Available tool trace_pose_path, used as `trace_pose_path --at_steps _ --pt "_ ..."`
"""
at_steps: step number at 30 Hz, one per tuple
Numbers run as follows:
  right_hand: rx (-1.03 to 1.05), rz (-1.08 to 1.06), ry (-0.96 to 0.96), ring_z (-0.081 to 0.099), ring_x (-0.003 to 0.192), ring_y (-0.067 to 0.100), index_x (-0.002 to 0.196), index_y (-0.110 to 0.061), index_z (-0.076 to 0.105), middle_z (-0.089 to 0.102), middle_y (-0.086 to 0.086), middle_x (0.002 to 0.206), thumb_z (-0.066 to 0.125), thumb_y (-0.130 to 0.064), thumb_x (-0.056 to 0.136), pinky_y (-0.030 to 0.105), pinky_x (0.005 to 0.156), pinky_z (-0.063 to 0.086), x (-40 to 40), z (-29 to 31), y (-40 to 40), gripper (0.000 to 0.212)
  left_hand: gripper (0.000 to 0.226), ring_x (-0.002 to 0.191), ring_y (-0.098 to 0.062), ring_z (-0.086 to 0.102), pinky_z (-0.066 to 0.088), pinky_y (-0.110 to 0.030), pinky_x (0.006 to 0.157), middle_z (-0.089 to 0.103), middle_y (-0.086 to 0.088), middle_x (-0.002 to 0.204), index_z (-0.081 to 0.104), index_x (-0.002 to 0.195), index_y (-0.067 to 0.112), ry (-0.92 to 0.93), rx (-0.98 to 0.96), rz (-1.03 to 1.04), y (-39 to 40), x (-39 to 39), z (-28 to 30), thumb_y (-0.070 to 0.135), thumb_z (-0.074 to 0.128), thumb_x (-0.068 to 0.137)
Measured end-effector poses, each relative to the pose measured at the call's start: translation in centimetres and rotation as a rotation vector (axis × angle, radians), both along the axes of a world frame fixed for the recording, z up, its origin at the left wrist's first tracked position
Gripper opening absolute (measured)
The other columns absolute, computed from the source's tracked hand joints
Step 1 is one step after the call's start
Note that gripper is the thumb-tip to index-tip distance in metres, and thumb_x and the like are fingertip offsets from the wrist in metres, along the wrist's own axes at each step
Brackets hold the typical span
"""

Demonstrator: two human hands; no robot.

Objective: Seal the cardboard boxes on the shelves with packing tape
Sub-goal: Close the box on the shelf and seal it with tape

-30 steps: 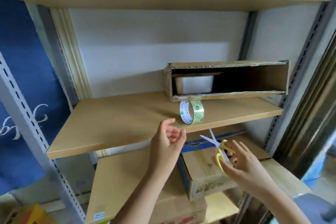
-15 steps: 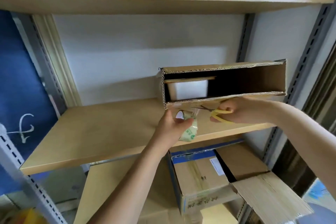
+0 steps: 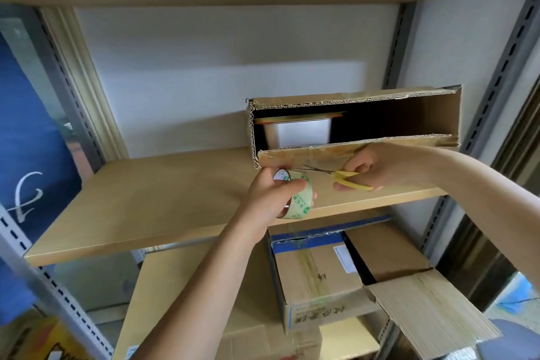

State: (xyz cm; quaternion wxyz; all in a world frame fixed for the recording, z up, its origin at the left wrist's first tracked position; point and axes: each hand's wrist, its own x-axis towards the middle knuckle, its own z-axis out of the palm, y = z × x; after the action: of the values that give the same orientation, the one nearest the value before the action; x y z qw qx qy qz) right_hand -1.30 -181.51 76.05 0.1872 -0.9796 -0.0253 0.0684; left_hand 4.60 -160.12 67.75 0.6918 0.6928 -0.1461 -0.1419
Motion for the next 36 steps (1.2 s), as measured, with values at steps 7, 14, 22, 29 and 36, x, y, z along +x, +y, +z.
trace_pose_path --at_steps 7,14,22,29,36 --pt "-0.055 0.036 -0.12 0.062 0.082 0.009 0.091 -0.037 0.077 0.07 -0.016 0.088 0.062 -0.07 0.07 0.023 0.074 0.051 0.3 -1.2 0.1 0.043 0.03 0.095 -0.026 0.073 0.058 -0.052 0.087 0.075 -0.003 0.103 0.059 0.101 0.03 0.015 0.056 0.028 0.1 -0.1 0.7 0.031 0.078 0.077" --pt "-0.043 0.079 -0.131 0.065 0.086 0.005 0.1 -0.036 0.077 0.071 -0.021 0.095 0.068 -0.061 0.075 0.021 0.077 0.054 0.5 -2.2 0.1 0.036 0.026 0.09 -0.031 0.074 0.06 -0.044 0.08 0.076 -0.014 0.099 0.057 0.117 0.008 0.177 -0.02 0.003 -0.3 -1.0 1.0 0.012 0.064 0.092" --pt "-0.119 0.126 0.01 0.065 0.085 0.007 0.096 -0.037 0.077 0.073 -0.018 0.091 0.06 -0.071 0.072 0.025 0.08 0.052 0.7 -2.7 0.4 0.045 0.031 0.085 -0.031 0.075 0.061 -0.034 0.063 0.076 -0.018 0.095 0.051 0.127 0.0 0.319 -0.068 -0.064 -0.5 -2.9 0.3 0.01 0.057 0.098" --pt "-0.203 0.154 0.014 0.061 0.087 0.004 0.095 -0.036 0.077 0.07 -0.017 0.091 0.066 -0.061 0.08 0.022 0.081 0.048 1.5 -3.6 0.4 0.031 0.037 0.08 -0.032 0.075 0.062 -0.036 0.064 0.076 -0.02 0.092 0.045 0.13 -0.001 0.393 -0.096 -0.031 -0.4 -3.7 -0.9 0.009 0.059 0.097" --pt "-0.258 0.135 0.012 0.057 0.083 0.002 0.095 -0.039 0.072 0.059 -0.024 0.087 0.071 -0.057 0.079 0.016 0.07 0.046 1.9 -3.8 0.4 0.025 0.03 0.079 -0.031 0.075 0.061 -0.037 0.066 0.076 -0.02 0.093 0.051 0.125 0.0 0.4 -0.091 -0.035 -0.4 -3.8 -1.0 0.009 0.056 0.098"
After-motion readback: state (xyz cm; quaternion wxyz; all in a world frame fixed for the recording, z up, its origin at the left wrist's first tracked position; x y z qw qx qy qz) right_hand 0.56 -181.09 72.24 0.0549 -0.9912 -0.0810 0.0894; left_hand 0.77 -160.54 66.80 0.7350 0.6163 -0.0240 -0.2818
